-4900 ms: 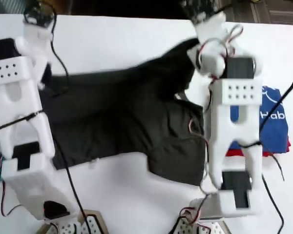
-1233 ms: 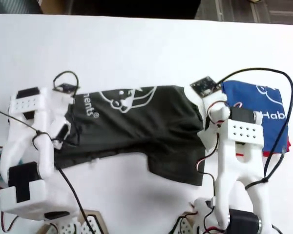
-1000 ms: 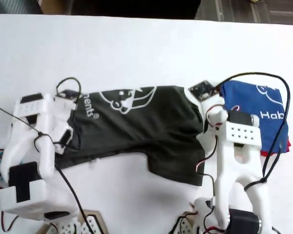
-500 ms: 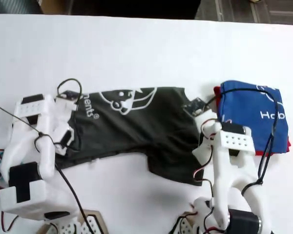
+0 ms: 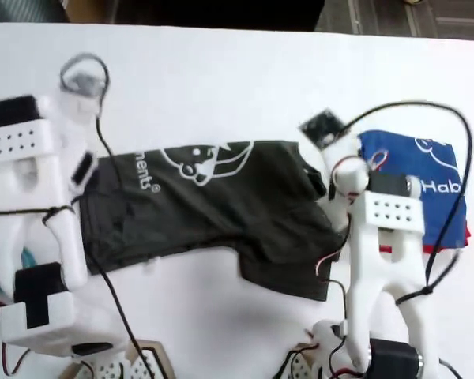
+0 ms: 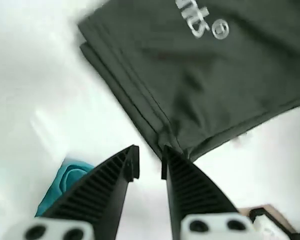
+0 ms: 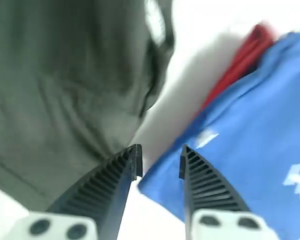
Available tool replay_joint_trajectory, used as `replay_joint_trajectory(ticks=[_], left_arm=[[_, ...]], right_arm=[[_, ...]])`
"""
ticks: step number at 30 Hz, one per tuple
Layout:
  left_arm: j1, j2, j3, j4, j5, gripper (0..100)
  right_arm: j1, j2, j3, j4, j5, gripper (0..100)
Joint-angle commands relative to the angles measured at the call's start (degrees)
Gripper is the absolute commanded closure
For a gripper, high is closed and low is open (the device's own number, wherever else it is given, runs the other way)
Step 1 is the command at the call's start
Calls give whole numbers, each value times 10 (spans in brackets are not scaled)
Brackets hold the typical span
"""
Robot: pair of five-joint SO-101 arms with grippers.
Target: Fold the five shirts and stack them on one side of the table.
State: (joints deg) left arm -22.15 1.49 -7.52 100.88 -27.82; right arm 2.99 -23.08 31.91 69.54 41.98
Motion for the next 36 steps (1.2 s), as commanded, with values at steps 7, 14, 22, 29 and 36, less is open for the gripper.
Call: replay_joint_trajectory(ticks=[7, 14, 22, 29, 36], left_arm=[[74, 108, -17, -103, 91, 897], [81, 266, -90, -142, 142, 898], [67, 361, -120, -141, 142, 898], [22, 382, -122, -156, 138, 898], [-29, 382, -147, -152, 86, 898]], right_arm=[[-56, 59, -68, -106, -69, 864], [-65, 272, -135, -204, -99, 865], [-85, 403, -238, -126, -100, 865], [-93, 413, -253, -139, -95, 870], [-61, 444, -254, -180, -94, 971]])
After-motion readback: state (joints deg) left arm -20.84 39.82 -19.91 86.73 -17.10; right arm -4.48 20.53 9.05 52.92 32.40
